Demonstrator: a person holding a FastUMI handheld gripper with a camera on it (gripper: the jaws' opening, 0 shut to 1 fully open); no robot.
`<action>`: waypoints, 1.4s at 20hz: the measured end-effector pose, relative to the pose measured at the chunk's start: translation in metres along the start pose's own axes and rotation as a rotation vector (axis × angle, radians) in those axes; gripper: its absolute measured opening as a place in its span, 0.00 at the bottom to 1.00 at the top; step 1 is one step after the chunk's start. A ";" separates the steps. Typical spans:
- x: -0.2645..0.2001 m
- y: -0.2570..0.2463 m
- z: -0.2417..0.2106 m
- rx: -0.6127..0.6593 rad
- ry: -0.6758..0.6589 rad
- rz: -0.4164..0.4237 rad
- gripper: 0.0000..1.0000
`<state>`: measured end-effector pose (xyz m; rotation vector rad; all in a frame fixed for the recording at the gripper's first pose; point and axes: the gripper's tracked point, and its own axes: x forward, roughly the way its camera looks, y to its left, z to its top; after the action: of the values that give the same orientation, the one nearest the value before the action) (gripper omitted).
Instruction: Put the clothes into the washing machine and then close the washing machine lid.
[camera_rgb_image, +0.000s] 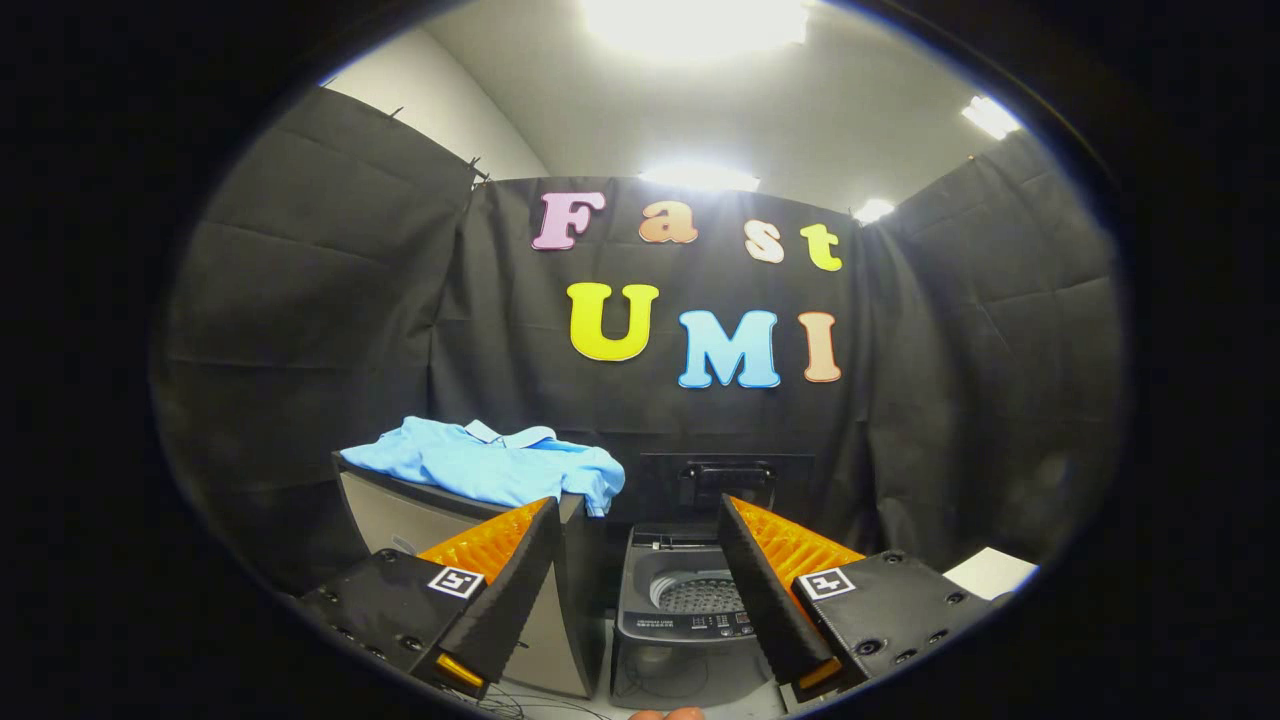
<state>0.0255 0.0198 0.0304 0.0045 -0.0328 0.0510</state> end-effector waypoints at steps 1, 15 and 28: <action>-0.001 -0.002 0.001 -0.003 -0.005 -0.006 0.98; 0.016 0.024 0.030 -0.026 -0.016 0.034 0.98; 0.137 0.098 0.106 0.198 0.297 0.207 0.98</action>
<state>0.1538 0.1243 0.1416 0.1911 0.2692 0.2613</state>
